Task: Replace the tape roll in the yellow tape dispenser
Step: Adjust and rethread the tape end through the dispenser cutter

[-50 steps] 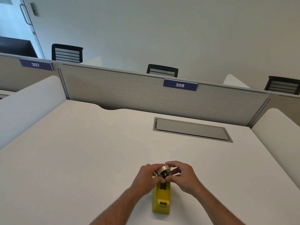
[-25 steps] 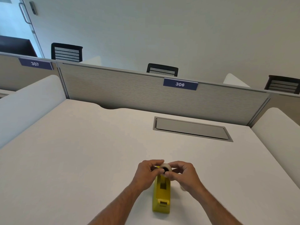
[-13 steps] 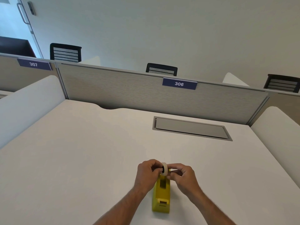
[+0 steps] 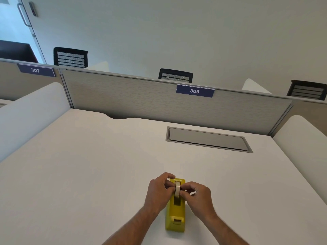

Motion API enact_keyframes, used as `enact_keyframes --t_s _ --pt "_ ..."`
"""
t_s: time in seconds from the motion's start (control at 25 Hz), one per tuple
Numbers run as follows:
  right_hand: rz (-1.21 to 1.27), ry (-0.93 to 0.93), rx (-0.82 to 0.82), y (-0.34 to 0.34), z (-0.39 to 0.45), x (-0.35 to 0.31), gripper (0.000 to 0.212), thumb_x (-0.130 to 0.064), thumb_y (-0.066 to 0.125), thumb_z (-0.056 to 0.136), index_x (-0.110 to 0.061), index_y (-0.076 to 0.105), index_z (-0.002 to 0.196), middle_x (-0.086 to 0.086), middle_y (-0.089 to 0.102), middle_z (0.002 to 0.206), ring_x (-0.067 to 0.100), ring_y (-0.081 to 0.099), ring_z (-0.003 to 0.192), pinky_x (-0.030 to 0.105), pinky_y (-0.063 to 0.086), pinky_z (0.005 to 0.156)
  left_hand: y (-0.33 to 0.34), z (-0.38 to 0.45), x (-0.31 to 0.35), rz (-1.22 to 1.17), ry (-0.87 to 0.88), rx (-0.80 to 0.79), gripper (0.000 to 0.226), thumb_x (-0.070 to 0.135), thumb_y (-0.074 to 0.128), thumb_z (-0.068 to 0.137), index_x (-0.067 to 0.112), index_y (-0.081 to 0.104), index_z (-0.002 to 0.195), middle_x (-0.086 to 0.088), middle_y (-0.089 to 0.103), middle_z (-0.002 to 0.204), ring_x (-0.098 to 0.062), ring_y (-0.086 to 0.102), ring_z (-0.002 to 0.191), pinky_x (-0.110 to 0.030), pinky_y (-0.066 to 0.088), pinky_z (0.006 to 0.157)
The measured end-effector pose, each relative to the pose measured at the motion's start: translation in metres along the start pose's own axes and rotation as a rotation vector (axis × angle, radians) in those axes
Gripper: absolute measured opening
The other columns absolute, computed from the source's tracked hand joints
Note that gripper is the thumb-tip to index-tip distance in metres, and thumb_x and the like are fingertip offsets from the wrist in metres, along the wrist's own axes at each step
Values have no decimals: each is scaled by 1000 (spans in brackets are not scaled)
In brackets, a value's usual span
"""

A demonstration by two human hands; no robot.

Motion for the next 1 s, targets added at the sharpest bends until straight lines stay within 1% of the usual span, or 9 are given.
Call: enact_keyframes --t_s 0.16,0.28,0.4,0.48,0.56,0.68,0.8,0.92,1.0 --pt "-43 -17 14 1 -2 -3 15 -12 82 77 -23 79 86 -11 74 80 6 66 74 9 49 57 0 -2 -2 46 15 -4 33 11 72 82 28 65 109 7 77 85 -7 70 79 -22 59 78" --pt "-51 -30 -3 0 -2 -5 18 -13 83 75 -27 76 84 -11 74 79 4 68 75 10 50 57 0 -2 0 96 64 -33 43 14 71 82 32 60 120 9 77 89 -6 70 82 -24 59 81" --pt "-49 -41 -6 0 -4 -5 25 -12 85 73 -32 73 83 -14 74 76 -2 68 79 10 51 59 2 -4 2 177 156 -49 55 20 69 84 34 51 134 12 77 94 -4 68 86 -25 56 86" --pt "-69 -64 1 1 -5 -6 24 -12 85 73 -32 74 83 -19 71 74 -5 67 80 8 50 59 3 -6 3 270 234 -57 60 26 66 86 34 44 141 13 75 102 -5 65 93 -26 54 90" --pt "-106 -97 3 2 -6 -8 19 -15 84 75 -30 76 84 -20 70 73 -1 67 80 9 49 60 6 -9 2 349 313 -72 63 32 61 87 33 38 145 11 73 106 -9 63 95 -27 53 88" --pt "-124 -125 1 3 -7 -9 20 -14 83 74 -31 76 83 -19 70 76 7 66 73 16 51 61 10 -16 2 395 420 -76 57 32 57 86 31 44 141 7 72 100 -12 61 87 -28 54 77" --pt "-123 -158 -6 3 -7 -8 30 -13 80 71 -31 75 94 -19 69 83 8 63 79 17 50 60 9 -16 -2 305 431 -61 46 29 61 83 27 57 129 10 71 98 -9 61 81 -26 55 75" --pt "-253 -313 -90 7 -10 -15 41 -27 70 71 -29 69 112 -16 66 105 4 59 93 18 53 68 8 -13 -1 235 419 -56 35 24 64 81 26 66 116 9 69 97 -7 61 78 -25 56 73" --pt "-339 -384 -133 10 -11 -17 47 -39 64 71 -29 67 117 -15 65 116 4 56 102 20 54 71 8 -13 0 217 414 -55 26 22 64 83 26 71 108 7 66 98 -6 61 79 -23 56 71"
Point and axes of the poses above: each hand's wrist, its own z-axis towards the middle knuckle, its own y-axis out of the palm, x = y × z, the point moved 8 cm from there along z, towards the middle knuckle
